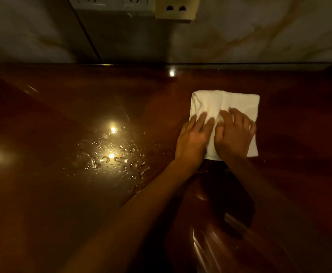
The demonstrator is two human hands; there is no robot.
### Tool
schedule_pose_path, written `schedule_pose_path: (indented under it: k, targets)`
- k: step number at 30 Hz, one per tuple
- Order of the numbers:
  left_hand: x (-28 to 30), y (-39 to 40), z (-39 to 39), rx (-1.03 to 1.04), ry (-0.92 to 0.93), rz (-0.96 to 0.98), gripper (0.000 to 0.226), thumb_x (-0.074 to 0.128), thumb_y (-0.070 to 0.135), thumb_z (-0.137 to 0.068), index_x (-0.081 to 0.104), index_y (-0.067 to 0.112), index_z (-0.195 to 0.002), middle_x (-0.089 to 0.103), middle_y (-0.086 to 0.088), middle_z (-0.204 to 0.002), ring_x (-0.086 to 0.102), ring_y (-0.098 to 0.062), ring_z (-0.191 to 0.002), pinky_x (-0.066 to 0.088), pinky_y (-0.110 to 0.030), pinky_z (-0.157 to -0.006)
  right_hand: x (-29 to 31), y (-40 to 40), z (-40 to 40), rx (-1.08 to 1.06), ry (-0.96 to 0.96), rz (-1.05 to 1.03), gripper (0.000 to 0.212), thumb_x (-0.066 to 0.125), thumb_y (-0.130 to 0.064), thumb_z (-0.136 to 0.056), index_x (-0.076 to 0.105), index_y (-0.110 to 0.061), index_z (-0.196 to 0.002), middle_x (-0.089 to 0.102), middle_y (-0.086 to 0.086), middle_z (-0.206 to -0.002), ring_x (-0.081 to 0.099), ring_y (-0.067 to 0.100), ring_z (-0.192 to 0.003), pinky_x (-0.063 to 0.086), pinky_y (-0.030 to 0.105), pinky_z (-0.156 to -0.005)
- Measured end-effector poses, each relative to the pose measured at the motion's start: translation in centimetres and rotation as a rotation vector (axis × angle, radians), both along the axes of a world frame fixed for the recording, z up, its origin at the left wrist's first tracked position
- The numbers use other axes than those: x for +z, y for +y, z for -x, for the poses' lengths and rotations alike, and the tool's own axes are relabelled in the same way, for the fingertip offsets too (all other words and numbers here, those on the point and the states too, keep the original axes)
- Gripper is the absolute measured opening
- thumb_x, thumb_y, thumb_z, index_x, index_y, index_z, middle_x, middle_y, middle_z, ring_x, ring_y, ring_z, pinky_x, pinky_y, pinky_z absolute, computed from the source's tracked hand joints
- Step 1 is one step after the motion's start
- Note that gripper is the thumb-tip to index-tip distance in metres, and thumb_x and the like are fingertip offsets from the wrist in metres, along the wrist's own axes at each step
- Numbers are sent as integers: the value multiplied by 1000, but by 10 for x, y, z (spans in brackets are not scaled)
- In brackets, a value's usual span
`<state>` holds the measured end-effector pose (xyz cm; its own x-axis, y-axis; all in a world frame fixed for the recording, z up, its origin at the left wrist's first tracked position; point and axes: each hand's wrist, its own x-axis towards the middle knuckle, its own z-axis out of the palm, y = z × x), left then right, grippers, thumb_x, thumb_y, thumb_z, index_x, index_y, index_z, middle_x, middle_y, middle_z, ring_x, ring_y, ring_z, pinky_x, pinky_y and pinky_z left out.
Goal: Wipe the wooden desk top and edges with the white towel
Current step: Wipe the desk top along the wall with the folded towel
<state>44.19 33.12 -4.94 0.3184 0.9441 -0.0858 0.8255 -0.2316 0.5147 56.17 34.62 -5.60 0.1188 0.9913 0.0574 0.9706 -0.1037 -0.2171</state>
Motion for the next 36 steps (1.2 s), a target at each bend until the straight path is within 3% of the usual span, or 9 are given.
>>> schedule_pose_path:
  k: [5,7,10,15,25,31,36]
  targets:
    - [0,14,-12,20,58,-38,63,46,18,-91,19,13,-148,6,-17,-158,2,-37,-145,10,-50,-117,3,26,-37,179,-28,147,59,29,-48,-92,21,-30,-148,8,7,-160,-1,37,-145,-1,61,-112]
    - [-4,19,-18,45,82,-33,60,36,25,-96,11,17,-150,-2,-15,-159,-8,-36,-145,6,-54,-116,0,32,-42,195,11,184,60,27,-51,-91,19,-32,-148,6,5,-160,-5,35,-145,-1,61,-113]
    - [-15,26,-27,75,84,-34,56,31,29,-99,8,23,-150,-4,-13,-159,-11,-37,-144,5,-52,-117,-5,34,-48,190,59,160,57,28,-42,-92,24,-29,-147,13,5,-159,1,33,-146,9,56,-116]
    - [-19,28,-38,99,3,-101,52,35,28,-98,21,21,-148,10,-12,-158,1,-37,-145,12,-46,-117,-10,28,-58,216,167,69,55,31,-19,-88,36,-17,-143,25,11,-155,11,35,-145,15,45,-118]
    - [-21,19,-103,-101,34,-53,56,20,34,-95,13,20,-149,7,-13,-159,1,-38,-145,15,-48,-117,-11,-5,-125,84,220,-8,53,28,-24,-89,43,-14,-139,30,11,-153,15,30,-145,19,38,-115]
    - [-25,16,-154,-201,1,-82,58,39,28,-94,19,18,-148,12,-15,-158,2,-40,-144,14,-48,-116,-13,-26,-171,-24,206,-70,50,30,-26,-91,44,-13,-138,34,13,-151,19,33,-143,21,37,-113]
    - [-32,17,-194,-267,22,-106,54,37,31,-97,21,20,-148,15,-13,-157,5,-39,-145,14,-46,-119,-19,-38,-203,-140,195,-112,50,30,-26,-92,43,-13,-138,34,13,-150,20,32,-143,19,34,-113]
